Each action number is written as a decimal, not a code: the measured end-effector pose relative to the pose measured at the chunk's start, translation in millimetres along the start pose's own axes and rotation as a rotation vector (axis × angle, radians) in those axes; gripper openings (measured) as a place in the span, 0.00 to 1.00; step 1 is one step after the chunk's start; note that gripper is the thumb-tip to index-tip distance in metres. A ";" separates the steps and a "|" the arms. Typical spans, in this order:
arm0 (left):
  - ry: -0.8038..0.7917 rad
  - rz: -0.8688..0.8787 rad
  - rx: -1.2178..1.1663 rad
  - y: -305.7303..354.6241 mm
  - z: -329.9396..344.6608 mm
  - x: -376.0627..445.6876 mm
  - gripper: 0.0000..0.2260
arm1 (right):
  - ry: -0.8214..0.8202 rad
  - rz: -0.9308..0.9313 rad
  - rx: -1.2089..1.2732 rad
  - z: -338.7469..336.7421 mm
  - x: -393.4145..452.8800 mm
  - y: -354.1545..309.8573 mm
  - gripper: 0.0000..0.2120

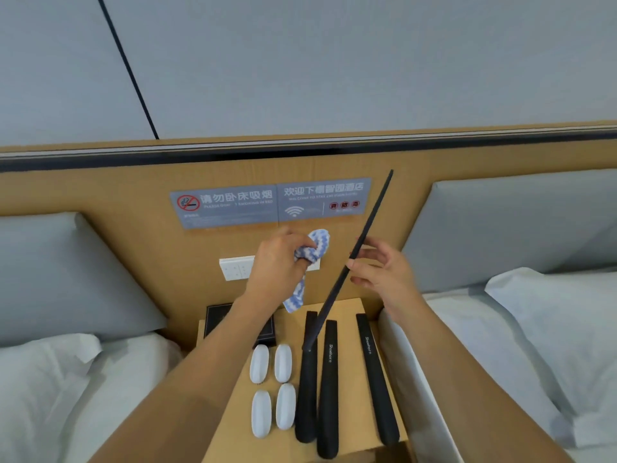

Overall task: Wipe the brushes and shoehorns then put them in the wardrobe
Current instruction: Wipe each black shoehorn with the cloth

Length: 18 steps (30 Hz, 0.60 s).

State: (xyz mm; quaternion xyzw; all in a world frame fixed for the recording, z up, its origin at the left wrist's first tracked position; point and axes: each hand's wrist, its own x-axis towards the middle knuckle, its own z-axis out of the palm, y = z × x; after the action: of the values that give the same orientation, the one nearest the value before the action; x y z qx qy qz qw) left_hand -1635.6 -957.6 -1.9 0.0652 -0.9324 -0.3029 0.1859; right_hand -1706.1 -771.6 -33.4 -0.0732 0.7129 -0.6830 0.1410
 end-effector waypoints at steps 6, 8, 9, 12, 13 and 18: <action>-0.031 -0.116 0.035 -36.7 12.4 -22.1 0.12 | 0.076 0.229 -0.147 -15.0 0.7 80.5 0.23; -0.019 -0.155 0.044 -47.8 16.9 -29.2 0.11 | 0.074 0.301 -0.258 -18.4 3.8 108.2 0.24; -0.013 -0.169 0.045 -52.4 19.7 -32.5 0.11 | 0.069 0.333 -0.316 -19.5 5.3 121.4 0.23; -0.005 -0.201 0.035 -64.6 28.1 -39.9 0.11 | 0.053 0.413 -0.428 -18.7 10.7 159.9 0.21; -0.003 -0.206 0.027 -69.0 31.5 -40.9 0.11 | 0.044 0.429 -0.473 -17.3 12.9 172.4 0.20; -0.006 -0.266 0.008 -94.8 55.4 -49.0 0.11 | -0.013 0.495 -0.682 -8.2 23.7 226.7 0.21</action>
State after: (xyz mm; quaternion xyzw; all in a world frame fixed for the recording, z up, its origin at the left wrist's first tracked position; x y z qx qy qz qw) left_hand -1610.9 -992.7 -114.2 0.1881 -0.9174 -0.3212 0.1409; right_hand -1711.1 -758.1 -261.1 0.0536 0.8934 -0.3528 0.2729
